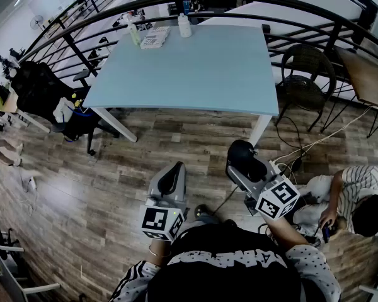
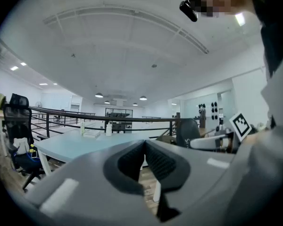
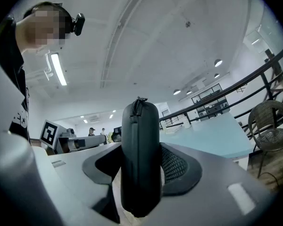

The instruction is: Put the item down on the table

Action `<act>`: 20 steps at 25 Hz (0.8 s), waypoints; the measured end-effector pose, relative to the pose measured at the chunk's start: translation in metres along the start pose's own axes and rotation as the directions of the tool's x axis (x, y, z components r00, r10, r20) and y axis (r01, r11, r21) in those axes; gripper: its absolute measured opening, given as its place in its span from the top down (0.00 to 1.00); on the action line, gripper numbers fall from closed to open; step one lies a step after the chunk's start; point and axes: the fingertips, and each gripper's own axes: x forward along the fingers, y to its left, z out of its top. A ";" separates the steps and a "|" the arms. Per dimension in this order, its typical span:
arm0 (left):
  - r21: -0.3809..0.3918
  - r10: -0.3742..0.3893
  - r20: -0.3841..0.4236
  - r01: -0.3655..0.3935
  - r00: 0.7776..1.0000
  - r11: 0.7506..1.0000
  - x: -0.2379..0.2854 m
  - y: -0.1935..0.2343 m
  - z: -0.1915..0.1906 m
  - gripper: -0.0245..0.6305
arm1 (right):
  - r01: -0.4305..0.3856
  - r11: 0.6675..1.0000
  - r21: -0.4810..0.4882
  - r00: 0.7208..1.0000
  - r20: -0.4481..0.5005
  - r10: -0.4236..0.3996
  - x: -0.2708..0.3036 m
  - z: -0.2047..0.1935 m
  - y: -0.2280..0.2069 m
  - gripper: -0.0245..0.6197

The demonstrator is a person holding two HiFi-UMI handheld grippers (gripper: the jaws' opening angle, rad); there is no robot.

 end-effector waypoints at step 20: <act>-0.071 -0.034 0.005 0.035 0.999 0.997 0.010 0.080 -0.014 0.96 | 0.061 0.998 0.007 0.998 -0.027 -0.060 0.071 -0.009 0.004 0.57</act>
